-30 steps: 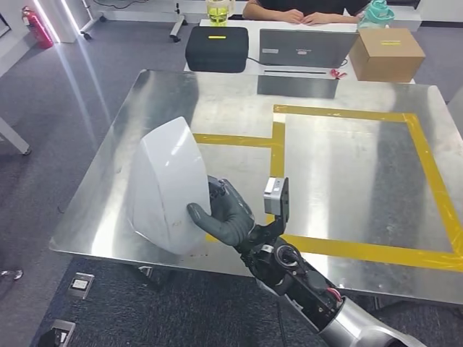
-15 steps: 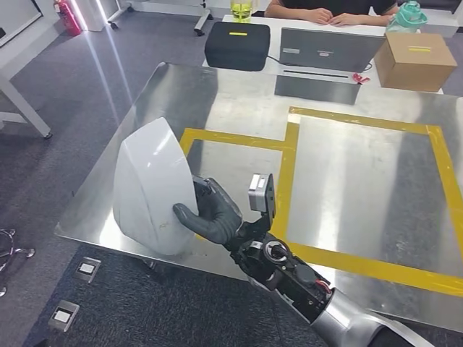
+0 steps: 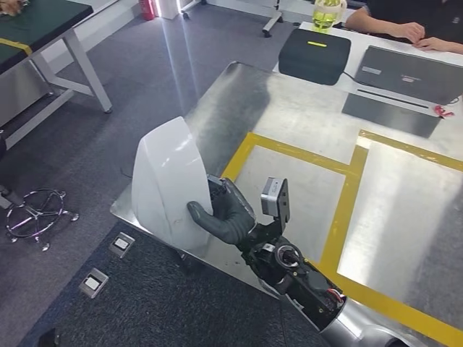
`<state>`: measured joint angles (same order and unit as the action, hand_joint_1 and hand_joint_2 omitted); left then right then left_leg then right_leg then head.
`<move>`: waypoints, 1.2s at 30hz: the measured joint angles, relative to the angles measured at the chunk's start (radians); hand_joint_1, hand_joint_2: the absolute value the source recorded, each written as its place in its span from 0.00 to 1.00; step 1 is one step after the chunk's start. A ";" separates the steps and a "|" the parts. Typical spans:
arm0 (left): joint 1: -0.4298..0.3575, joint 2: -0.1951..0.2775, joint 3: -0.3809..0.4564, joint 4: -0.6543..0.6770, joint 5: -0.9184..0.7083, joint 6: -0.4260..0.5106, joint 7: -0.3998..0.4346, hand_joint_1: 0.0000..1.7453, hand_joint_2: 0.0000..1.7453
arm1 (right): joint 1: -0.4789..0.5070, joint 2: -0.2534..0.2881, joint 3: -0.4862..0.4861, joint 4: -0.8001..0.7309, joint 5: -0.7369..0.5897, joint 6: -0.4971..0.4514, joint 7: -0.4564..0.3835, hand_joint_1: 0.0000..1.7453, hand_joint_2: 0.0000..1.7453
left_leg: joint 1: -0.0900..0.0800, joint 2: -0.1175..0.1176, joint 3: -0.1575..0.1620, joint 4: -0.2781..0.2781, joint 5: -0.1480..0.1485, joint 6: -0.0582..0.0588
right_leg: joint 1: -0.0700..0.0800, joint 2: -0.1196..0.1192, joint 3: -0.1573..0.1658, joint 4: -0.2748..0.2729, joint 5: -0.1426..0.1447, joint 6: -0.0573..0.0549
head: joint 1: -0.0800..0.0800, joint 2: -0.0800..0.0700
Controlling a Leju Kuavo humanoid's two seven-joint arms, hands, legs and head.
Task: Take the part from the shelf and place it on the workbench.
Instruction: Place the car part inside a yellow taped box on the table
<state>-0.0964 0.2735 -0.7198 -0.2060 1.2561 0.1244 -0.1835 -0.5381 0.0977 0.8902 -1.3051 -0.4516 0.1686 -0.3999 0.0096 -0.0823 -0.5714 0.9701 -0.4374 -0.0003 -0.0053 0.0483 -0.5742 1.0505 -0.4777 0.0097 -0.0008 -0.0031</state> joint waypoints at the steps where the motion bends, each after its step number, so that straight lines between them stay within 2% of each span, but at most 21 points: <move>1: -0.001 0.000 0.000 0.000 0.001 0.001 0.000 0.00 1.00 | -0.001 -0.004 -0.004 -0.003 0.023 -0.025 0.005 0.97 1.00 | 0.002 -0.009 -0.002 0.001 0.000 -0.004 | 0.000 0.014 0.018 -0.038 0.010 -0.003 | 0.002 0.000; 2: 0.000 0.000 0.000 0.000 0.002 0.002 0.000 0.00 1.00 | -0.002 -0.009 -0.010 -0.008 0.042 -0.047 0.010 0.97 1.00 | 0.004 -0.018 -0.006 0.000 0.002 -0.010 | 0.001 0.020 0.026 -0.052 0.006 -0.006 | 0.003 0.000; 4: 0.006 0.000 0.000 0.000 0.003 0.002 0.002 0.00 1.00 | -0.004 -0.019 -0.026 -0.019 0.064 -0.077 0.019 0.97 1.00 | 0.008 -0.026 -0.012 -0.004 0.006 -0.022 | 0.002 0.006 0.040 -0.073 0.007 -0.015 | 0.006 0.000; 6: 0.009 0.001 0.000 0.000 0.004 0.003 0.003 0.00 1.00 | -0.005 -0.026 -0.042 -0.029 0.070 -0.085 0.024 0.97 1.00 | 0.005 0.009 -0.027 0.027 -0.014 -0.030 | -0.001 -0.012 0.051 -0.091 0.016 -0.026 | 0.000 0.000; 8: 0.004 0.002 -0.001 0.000 0.004 0.003 0.003 0.00 1.00 | -0.004 -0.033 -0.052 -0.037 0.081 -0.098 0.029 0.97 1.00 | 0.004 0.056 -0.085 0.143 -0.069 -0.036 | -0.001 -0.033 0.057 -0.100 0.019 -0.032 | -0.012 0.000; 9: 0.002 0.001 -0.001 0.000 0.004 0.003 0.003 0.00 1.00 | -0.002 -0.039 -0.058 -0.041 0.087 -0.110 0.033 0.97 1.00 | 0.005 0.065 -0.124 0.215 -0.096 -0.040 | -0.001 -0.043 0.057 -0.101 0.018 -0.033 | -0.018 0.000; 10: 0.002 0.000 -0.001 0.000 0.005 0.003 0.003 0.00 1.00 | 0.002 -0.047 -0.065 -0.045 0.092 -0.125 0.036 0.97 1.00 | 0.007 0.070 -0.155 0.269 -0.110 -0.042 | 0.000 -0.052 0.057 -0.101 0.017 -0.034 | -0.022 0.000; 11: 0.003 -0.001 -0.001 0.000 0.007 0.003 0.003 0.00 1.00 | 0.006 -0.056 -0.074 -0.050 0.095 -0.143 0.039 0.97 1.00 | 0.010 0.073 -0.167 0.287 -0.106 -0.044 | 0.000 -0.060 0.057 -0.100 0.015 -0.034 | -0.026 0.000; 12: 0.004 -0.001 -0.001 0.000 0.009 0.003 0.003 0.00 1.00 | 0.010 -0.067 -0.085 -0.057 0.099 -0.163 0.043 0.97 1.00 | 0.012 0.075 -0.156 0.260 -0.082 -0.045 | 0.000 -0.066 0.058 -0.100 0.014 -0.033 | -0.029 0.000; 14: 0.005 0.001 -0.002 0.000 0.014 0.003 0.003 0.00 1.00 | 0.018 -0.094 -0.115 -0.075 0.115 -0.215 0.059 0.97 1.00 | 0.015 0.083 -0.084 0.115 -0.015 -0.044 | 0.000 -0.075 0.061 -0.100 0.010 -0.028 | -0.036 0.000; 15: 0.005 0.002 -0.002 0.000 0.016 0.003 0.003 0.00 1.00 | 0.021 -0.111 -0.133 -0.086 0.127 -0.241 0.069 0.97 1.00 | 0.013 0.086 -0.048 0.047 0.009 -0.041 | 0.002 -0.078 0.061 -0.099 0.008 -0.023 | -0.039 0.000; 16: 0.006 0.004 -0.002 0.000 0.017 0.004 0.003 0.00 1.00 | 0.024 -0.128 -0.151 -0.095 0.137 -0.260 0.078 0.97 1.00 | 0.013 0.090 -0.025 0.000 0.022 -0.038 | 0.005 -0.080 0.059 -0.097 0.003 -0.021 | -0.039 0.000; 17: 0.006 0.004 -0.002 0.000 0.018 0.004 0.003 0.00 1.00 | 0.028 -0.144 -0.168 -0.104 0.145 -0.271 0.084 0.97 1.00 | 0.011 0.092 -0.013 -0.021 0.023 -0.037 | 0.007 -0.081 0.057 -0.095 -0.003 -0.025 | -0.037 0.000; 20: 0.009 0.004 -0.002 0.000 0.019 0.004 0.004 0.00 1.00 | 0.043 -0.179 -0.202 -0.124 0.174 -0.293 0.103 0.97 1.00 | 0.006 0.091 -0.004 -0.024 0.018 -0.035 | 0.006 -0.080 0.060 -0.096 -0.009 -0.037 | -0.020 0.000; 26: 0.008 0.005 -0.002 0.000 0.020 0.004 0.004 0.00 1.00 | 0.073 -0.255 -0.253 -0.159 0.414 -0.422 0.248 0.97 1.00 | 0.000 0.089 -0.002 -0.021 0.013 -0.020 | 0.002 -0.079 0.070 -0.108 -0.003 -0.019 | -0.008 0.000; 31: 0.008 0.005 -0.002 0.000 0.020 0.004 0.003 0.00 1.00 | 0.097 -0.298 -0.284 -0.170 0.459 -0.433 0.273 0.97 1.00 | -0.002 0.090 -0.002 -0.020 0.011 -0.017 | 0.000 -0.079 0.080 -0.110 -0.003 -0.008 | 0.000 0.000; 36: 0.005 0.005 -0.002 0.000 0.018 -0.004 0.003 0.00 1.00 | 0.119 -0.328 -0.312 -0.176 0.535 -0.472 0.329 0.97 1.00 | -0.002 0.090 -0.001 -0.020 0.010 -0.016 | 0.000 -0.079 0.081 -0.111 -0.005 -0.003 | -0.001 0.000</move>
<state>-0.0910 0.2781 -0.7218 -0.2060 1.2741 0.1208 -0.1805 -0.4193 -0.2306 0.5783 -1.4808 0.0832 -0.3036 -0.0705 0.0076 0.0072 -0.5723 0.9503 -0.4272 -0.0164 -0.0050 -0.0308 -0.4935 0.9396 -0.4829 0.0064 -0.0018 -0.0031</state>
